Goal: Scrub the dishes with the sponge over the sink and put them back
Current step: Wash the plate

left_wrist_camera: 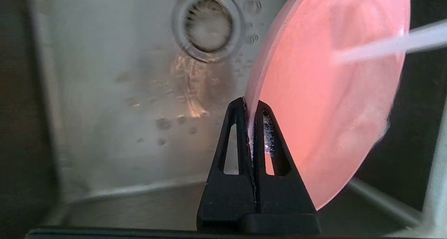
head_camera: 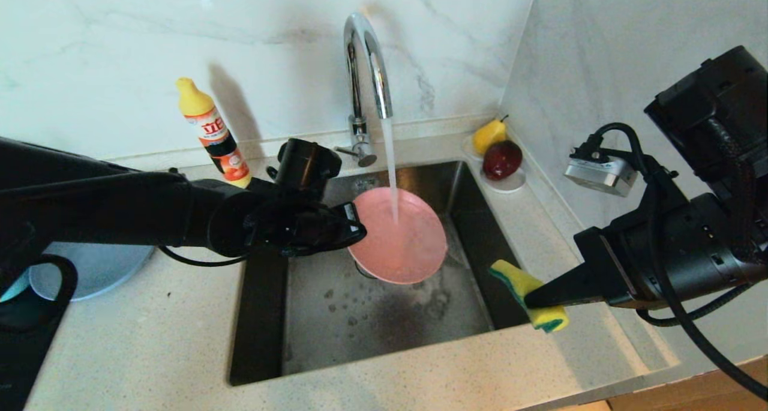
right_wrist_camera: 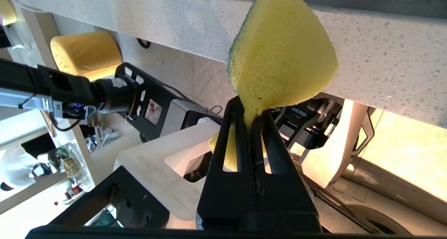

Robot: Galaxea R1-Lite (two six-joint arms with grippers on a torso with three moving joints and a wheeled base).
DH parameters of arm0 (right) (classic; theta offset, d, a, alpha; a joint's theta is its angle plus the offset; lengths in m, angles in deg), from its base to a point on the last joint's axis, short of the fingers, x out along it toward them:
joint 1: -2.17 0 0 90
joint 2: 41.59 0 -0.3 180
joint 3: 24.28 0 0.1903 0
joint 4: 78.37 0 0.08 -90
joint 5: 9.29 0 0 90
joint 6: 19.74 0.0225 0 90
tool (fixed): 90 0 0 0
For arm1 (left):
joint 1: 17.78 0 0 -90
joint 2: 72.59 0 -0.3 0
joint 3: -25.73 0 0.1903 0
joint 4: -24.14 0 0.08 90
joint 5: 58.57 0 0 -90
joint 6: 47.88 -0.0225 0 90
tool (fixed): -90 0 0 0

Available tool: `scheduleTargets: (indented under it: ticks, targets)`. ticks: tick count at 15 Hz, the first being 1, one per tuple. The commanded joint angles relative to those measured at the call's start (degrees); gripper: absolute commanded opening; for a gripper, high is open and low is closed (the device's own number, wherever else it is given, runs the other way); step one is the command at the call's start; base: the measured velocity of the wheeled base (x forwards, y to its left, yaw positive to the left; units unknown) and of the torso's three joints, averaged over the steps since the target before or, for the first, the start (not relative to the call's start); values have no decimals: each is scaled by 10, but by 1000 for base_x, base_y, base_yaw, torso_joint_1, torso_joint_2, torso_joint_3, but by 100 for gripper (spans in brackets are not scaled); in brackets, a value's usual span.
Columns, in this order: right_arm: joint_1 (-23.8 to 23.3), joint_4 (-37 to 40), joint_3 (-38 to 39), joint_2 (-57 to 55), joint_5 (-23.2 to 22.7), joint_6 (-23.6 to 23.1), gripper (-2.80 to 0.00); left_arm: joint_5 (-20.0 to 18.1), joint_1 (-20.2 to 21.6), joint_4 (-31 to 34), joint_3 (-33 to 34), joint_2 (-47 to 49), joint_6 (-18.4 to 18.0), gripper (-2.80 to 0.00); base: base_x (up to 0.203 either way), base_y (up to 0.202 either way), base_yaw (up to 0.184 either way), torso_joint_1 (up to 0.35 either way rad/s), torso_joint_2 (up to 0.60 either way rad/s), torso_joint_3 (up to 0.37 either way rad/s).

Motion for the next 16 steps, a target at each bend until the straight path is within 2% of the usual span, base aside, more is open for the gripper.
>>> scheduleTargets:
  ticks: [1,3,6,7,10,14,16]
  targets:
    - [7,2,-3,-5,-1,1,-280,1,27,-1,23,-36,-9,-280,0,0,0,0,0,0]
    - [8,2,-5,-6,0,1,-280,3,50,-1,42,-55,-24,-280,0,0,0,0,0,0]
    - [10,2,-5,-7,0,1,-280,5,80,-6,83,-90,-73,-280,0,0,0,0,0,0]
    - [10,2,-4,-6,0,1,-280,11,94,-8,94,-101,-99,-280,0,0,0,0,0,0]
    - [10,2,1,-7,0,1,-280,66,122,-10,104,-132,-174,-280,0,0,0,0,0,0]
    - [11,2,-2,-14,-1,2,-280,76,139,-11,100,-186,-261,-280,0,0,0,0,0,0]
    - [11,2,-2,-14,-1,2,-280,78,139,-41,103,-206,-296,-280,0,0,0,0,0,0]
